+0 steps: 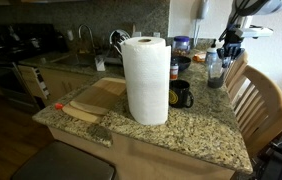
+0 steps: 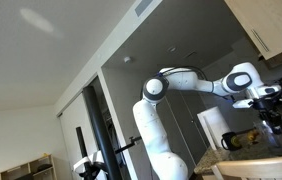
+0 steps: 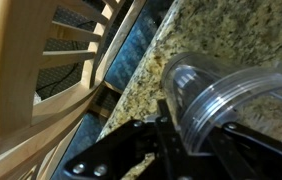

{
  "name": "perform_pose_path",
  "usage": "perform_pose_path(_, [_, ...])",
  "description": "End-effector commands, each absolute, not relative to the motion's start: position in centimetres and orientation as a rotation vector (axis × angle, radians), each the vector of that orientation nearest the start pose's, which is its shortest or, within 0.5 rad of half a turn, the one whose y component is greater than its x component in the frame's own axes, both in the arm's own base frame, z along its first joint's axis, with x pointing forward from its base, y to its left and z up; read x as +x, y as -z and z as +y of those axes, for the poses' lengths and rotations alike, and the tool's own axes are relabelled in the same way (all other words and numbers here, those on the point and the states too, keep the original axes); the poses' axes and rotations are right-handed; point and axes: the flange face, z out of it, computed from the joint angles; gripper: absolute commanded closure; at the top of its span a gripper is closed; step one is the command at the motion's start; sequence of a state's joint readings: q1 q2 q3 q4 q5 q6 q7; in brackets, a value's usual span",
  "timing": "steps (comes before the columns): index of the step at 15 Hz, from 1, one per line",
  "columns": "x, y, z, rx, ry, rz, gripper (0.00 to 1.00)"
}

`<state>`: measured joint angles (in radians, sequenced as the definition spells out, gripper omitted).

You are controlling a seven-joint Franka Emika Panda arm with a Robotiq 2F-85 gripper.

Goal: Remove the cup from the bowl and place it on the counter

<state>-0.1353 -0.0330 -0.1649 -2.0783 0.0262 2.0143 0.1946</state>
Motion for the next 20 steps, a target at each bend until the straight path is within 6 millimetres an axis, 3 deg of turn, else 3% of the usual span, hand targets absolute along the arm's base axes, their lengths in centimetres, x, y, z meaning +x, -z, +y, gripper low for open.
perform_pose_path(1, [48.4, -42.2, -20.3, -3.007, 0.067, 0.795, 0.96])
perform_pose_path(8, [41.1, -40.7, -30.3, -3.033, 0.317, 0.795, 0.96])
perform_pose_path(10, [39.3, -40.9, -31.1, -3.114, 0.140, 0.591, 0.96])
perform_pose_path(11, [39.1, -41.7, -30.4, -3.153, 0.132, 0.532, 0.96])
perform_pose_path(12, [44.1, -42.7, -24.6, -3.189, 0.124, 0.469, 0.96])
perform_pose_path(14, [45.8, -43.5, -20.7, -3.275, 0.069, 0.321, 0.96])
perform_pose_path(17, [49.3, -44.9, -11.8, -3.383, 0.034, 0.072, 0.96])
perform_pose_path(19, [50.9, -46.4, -7.1, -3.418, 0.026, 0.017, 0.96])
perform_pose_path(20, [51.4, -47.0, -5.8, -3.418, 0.012, 0.013, 0.96])
